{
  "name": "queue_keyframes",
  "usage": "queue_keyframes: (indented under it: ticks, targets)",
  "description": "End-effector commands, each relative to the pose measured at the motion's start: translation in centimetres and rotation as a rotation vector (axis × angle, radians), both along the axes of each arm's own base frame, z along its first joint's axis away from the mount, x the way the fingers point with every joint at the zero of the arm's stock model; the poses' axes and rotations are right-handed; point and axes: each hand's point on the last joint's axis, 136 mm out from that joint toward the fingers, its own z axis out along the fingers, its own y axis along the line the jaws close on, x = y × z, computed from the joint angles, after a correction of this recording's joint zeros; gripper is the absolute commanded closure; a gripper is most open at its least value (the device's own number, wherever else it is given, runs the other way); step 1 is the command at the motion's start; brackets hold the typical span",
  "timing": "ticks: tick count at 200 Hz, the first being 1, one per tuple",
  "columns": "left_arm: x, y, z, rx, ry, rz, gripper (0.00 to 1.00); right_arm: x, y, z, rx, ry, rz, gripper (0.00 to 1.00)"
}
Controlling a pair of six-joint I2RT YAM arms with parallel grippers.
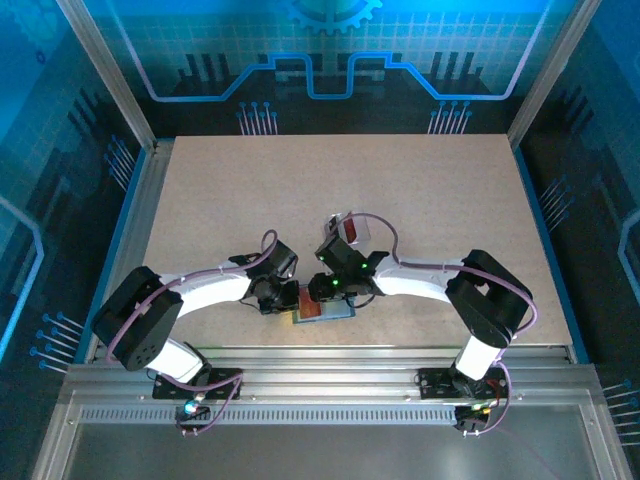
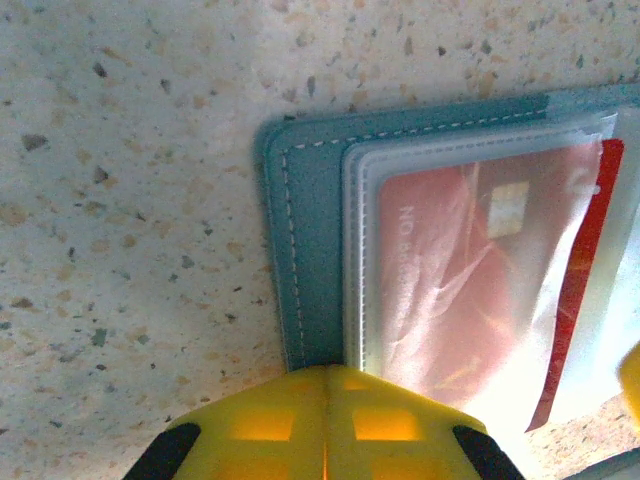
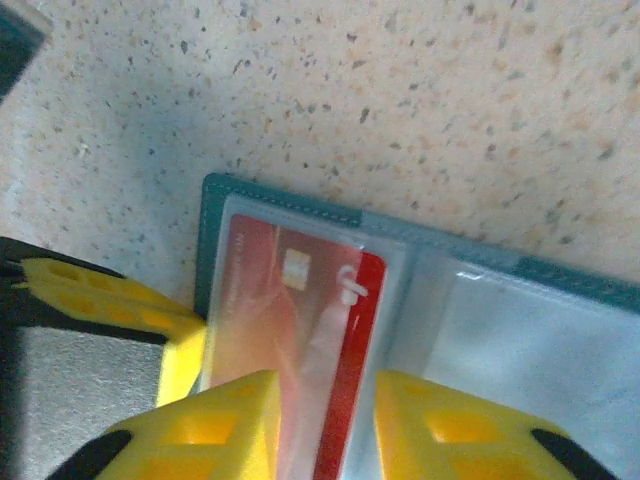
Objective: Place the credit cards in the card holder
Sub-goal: Insert the credit card into the card slot, then flip over the card slot in the card holder.
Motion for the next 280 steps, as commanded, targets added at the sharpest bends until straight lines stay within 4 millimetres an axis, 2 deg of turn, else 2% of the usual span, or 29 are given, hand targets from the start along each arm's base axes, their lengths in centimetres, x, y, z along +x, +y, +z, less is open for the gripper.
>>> queue_keyframes:
  ticks: [1,20,45,94,126,187,237,280]
  targets:
    - [-2.0,1.4,-4.0,0.067,0.066,-0.006,0.92,0.9,-3.0,0.2,-0.245,-0.060,-0.001,0.75]
    - [-2.0,1.3,-3.9,0.060,0.063,-0.006,0.92,1.3,-4.6,-0.1,-0.358,-0.074,0.008,0.74]
    - [-1.8,1.2,-3.6,0.055,0.054,-0.005,0.92,1.2,-5.3,-0.4,-0.409,-0.074,0.036,0.70]
    - [-1.9,1.3,-3.4,0.054,0.048,-0.006,0.92,1.4,-5.2,-1.1,-0.448,-0.062,0.086,0.67]
    - [-1.9,1.3,-3.4,0.056,0.049,-0.005,0.92,1.7,-5.4,-1.2,-0.468,-0.056,0.107,0.75]
    - [-1.9,1.4,-3.2,0.058,0.044,-0.003,0.92,2.1,-5.7,-1.3,-0.494,-0.047,0.132,0.75]
    - [-1.9,1.4,-3.3,0.056,0.047,-0.003,0.92,2.2,-5.1,-2.0,-0.484,-0.034,0.158,0.72]
    - [-1.9,1.3,-3.2,0.053,0.044,-0.003,0.91,1.6,-4.7,-3.7,-0.485,0.013,0.179,0.72]
